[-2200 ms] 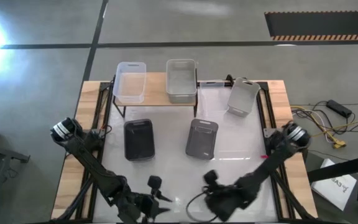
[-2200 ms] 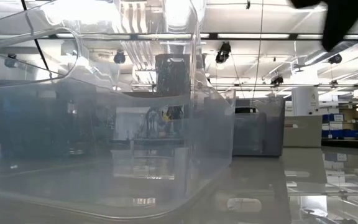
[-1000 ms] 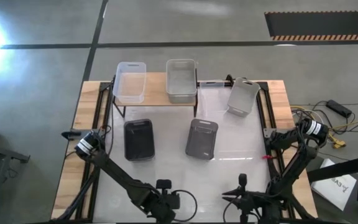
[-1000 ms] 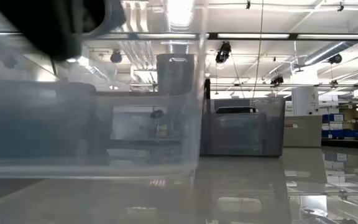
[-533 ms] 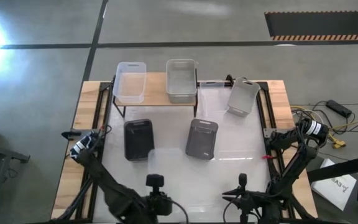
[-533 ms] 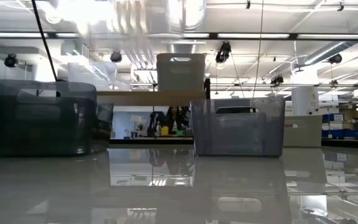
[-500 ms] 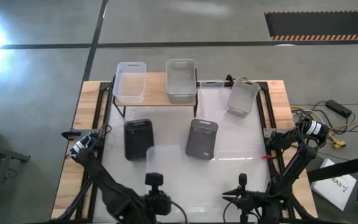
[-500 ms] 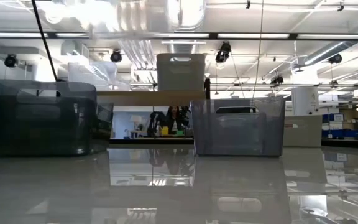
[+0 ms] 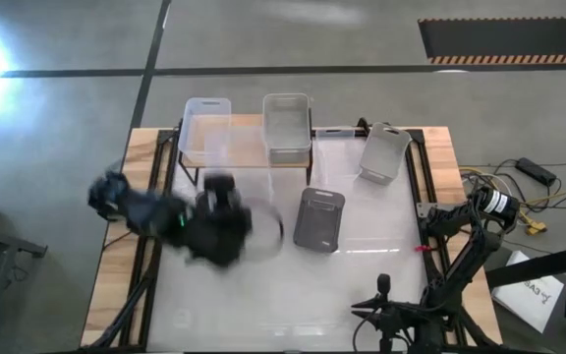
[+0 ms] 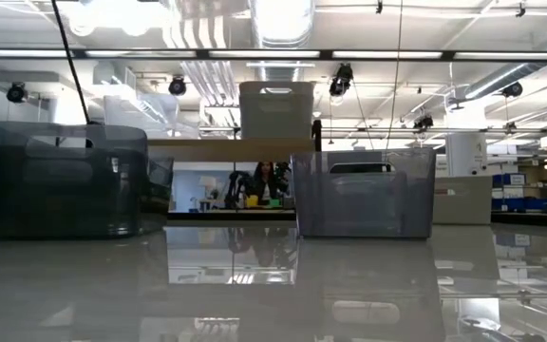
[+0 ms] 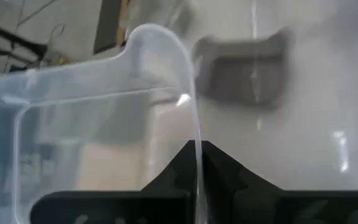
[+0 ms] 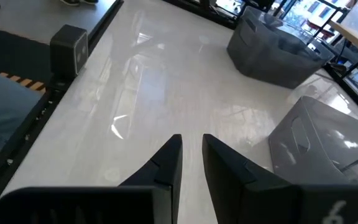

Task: Stack baskets on shelf by color
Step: Stack the right transparent bin on top of the transparent bin on the shelf

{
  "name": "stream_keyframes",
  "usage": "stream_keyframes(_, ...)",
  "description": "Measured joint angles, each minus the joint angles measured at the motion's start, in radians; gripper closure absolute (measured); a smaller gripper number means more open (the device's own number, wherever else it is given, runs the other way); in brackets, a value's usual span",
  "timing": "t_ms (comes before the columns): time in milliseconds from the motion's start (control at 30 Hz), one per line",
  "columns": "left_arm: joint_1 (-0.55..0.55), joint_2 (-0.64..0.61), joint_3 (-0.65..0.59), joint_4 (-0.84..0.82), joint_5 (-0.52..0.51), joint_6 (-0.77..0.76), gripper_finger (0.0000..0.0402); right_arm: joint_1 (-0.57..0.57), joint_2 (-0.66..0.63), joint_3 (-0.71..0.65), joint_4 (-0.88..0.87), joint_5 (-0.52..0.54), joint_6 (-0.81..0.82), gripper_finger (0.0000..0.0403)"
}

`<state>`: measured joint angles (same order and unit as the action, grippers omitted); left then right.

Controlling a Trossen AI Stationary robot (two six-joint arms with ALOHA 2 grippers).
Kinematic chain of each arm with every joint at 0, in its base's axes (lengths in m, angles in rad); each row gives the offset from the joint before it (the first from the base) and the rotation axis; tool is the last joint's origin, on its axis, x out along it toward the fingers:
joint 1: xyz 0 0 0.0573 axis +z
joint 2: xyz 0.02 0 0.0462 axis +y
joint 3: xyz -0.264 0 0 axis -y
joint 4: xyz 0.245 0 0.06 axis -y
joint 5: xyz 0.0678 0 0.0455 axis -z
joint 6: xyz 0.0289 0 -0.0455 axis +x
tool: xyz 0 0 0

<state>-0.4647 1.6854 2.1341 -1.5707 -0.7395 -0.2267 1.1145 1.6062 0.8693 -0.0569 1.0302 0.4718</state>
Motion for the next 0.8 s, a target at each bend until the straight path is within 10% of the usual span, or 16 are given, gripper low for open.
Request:
stream_keyframes(467, 0.699, -0.433, -0.548, 0.183, 0.252, 0.620, 0.0401, -0.005, 0.000, -0.006, 0.018, 0.027, 0.000, 0.0346)
stream_keyframes(800, 0.864, -0.499, -0.684, 0.288, 0.426, 0.805, 0.0401, -0.029, 0.000, -0.006, 0.042, 0.054, 0.000, 0.0346)
